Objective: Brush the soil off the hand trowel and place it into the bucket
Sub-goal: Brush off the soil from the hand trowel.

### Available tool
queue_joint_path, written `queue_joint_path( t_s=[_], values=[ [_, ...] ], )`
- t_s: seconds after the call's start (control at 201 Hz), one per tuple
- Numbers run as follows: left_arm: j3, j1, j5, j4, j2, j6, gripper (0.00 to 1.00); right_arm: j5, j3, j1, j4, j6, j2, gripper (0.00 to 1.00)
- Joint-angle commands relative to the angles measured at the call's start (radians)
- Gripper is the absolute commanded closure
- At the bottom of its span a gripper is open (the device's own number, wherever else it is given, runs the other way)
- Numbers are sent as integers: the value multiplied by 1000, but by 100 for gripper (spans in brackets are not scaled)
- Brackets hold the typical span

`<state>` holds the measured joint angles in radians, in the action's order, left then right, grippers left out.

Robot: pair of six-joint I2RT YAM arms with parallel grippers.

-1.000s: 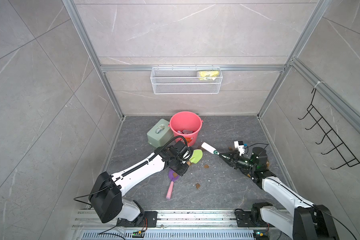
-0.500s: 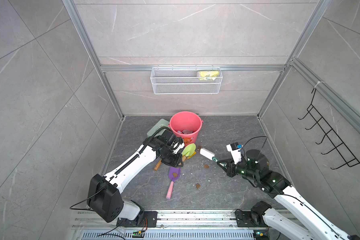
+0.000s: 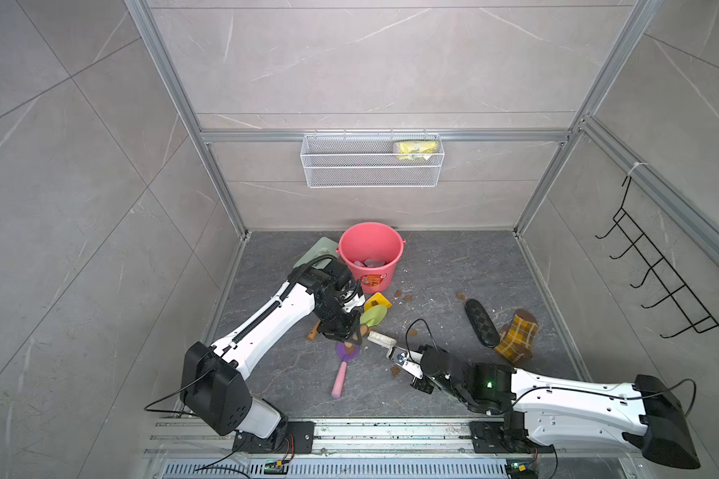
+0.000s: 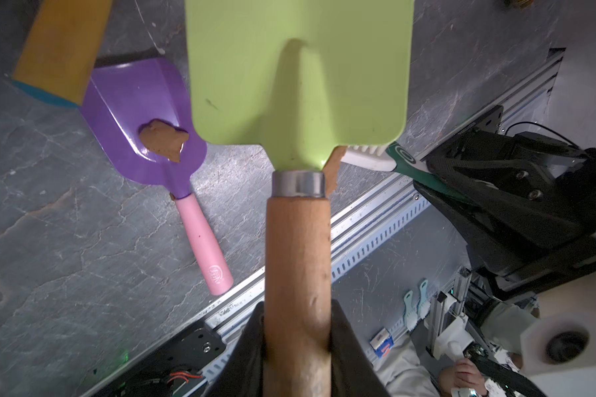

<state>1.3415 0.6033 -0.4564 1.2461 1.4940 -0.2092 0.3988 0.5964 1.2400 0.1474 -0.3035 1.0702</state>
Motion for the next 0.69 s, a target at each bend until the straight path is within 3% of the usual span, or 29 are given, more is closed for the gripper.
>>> queue_joint_path(
  t_s=[0.0, 0.254, 0.503, 0.687],
  values=[
    [52, 20, -21, 105, 16, 20, 100, 89, -23, 16, -216, -210, 19, 100],
    [70, 42, -14, 131, 52, 44, 100, 204, -28, 4, -258, -308, 62, 100],
    [113, 42, 6, 152, 69, 62, 100, 285, -12, -68, -135, -182, 67, 100],
    [140, 42, -6, 142, 81, 60, 100, 207, -21, -42, -77, -137, 58, 100]
  ],
)
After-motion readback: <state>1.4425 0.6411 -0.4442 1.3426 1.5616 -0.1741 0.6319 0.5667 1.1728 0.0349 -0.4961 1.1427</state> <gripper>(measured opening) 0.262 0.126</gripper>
